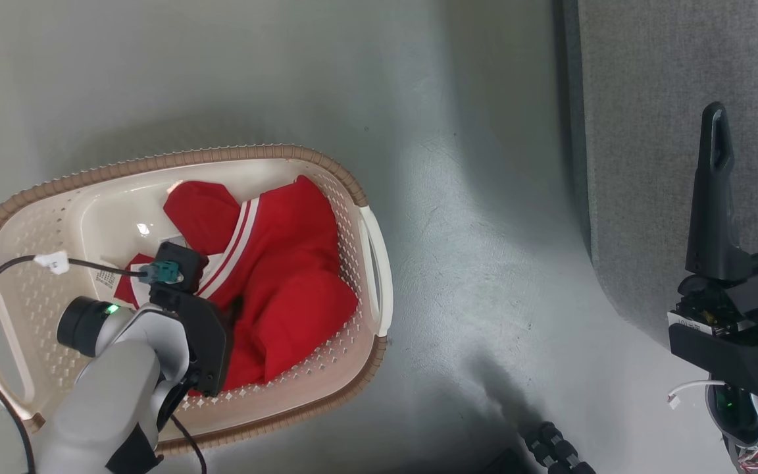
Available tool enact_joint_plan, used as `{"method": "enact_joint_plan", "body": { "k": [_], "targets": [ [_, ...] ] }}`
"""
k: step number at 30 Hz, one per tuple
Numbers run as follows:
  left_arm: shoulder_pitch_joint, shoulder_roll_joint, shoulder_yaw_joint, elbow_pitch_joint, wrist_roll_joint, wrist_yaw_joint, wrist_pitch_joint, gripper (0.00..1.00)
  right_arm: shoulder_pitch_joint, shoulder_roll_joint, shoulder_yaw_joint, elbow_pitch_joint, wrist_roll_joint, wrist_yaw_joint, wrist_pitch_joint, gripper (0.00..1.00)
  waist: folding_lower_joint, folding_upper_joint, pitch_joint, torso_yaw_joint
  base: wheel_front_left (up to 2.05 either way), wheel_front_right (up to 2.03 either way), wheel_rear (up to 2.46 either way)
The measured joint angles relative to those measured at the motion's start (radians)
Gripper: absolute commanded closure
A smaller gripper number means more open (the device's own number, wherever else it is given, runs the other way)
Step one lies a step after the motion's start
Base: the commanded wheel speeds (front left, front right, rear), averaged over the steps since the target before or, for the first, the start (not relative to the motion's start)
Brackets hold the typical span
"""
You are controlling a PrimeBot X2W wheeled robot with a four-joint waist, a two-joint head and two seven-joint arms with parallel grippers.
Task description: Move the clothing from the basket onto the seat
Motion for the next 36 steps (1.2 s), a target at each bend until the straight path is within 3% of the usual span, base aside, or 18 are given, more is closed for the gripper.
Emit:
{"method": "enact_joint_plan", "body": {
  "k": [11, 12, 13, 14, 36],
  "targets": [
    [-0.048, -0.023, -0.057, 0.072, 0.012, -0.001, 0.059, 0.00, 0.000, 0.013, 0.001, 0.000, -0.013, 0.008, 0.000, 0.00, 0.0000, 0.0000, 0.011, 0.004, 0.00, 0.00, 0.00],
    [-0.049, -0.026, -0.059, 0.074, 0.012, -0.001, 0.059, 0.21, 0.000, 0.015, 0.001, 0.000, -0.014, 0.009, 0.000, 0.00, 0.0000, 0.0000, 0.011, 0.005, 0.00, 0.00, 0.00],
    [-0.049, -0.030, -0.062, 0.075, 0.012, -0.001, 0.059, 0.64, 0.000, 0.016, 0.001, 0.000, -0.014, 0.009, 0.000, 0.00, 0.0000, 0.0000, 0.011, 0.005, 0.00, 0.00, 0.00],
    [-0.049, -0.034, -0.065, 0.075, 0.011, -0.001, 0.059, 1.00, 0.000, 0.016, 0.000, 0.000, -0.014, 0.009, 0.000, 0.00, 0.0000, 0.0000, 0.011, 0.006, 0.00, 0.00, 0.00],
    [-0.045, -0.040, -0.096, 0.065, -0.090, -0.002, -0.050, 1.00, -0.028, 0.054, -0.016, 0.080, -0.028, 0.046, 0.000, 0.00, 0.0000, 0.0000, -0.087, 0.026, 0.00, 0.00, 0.00]
  ]
}}
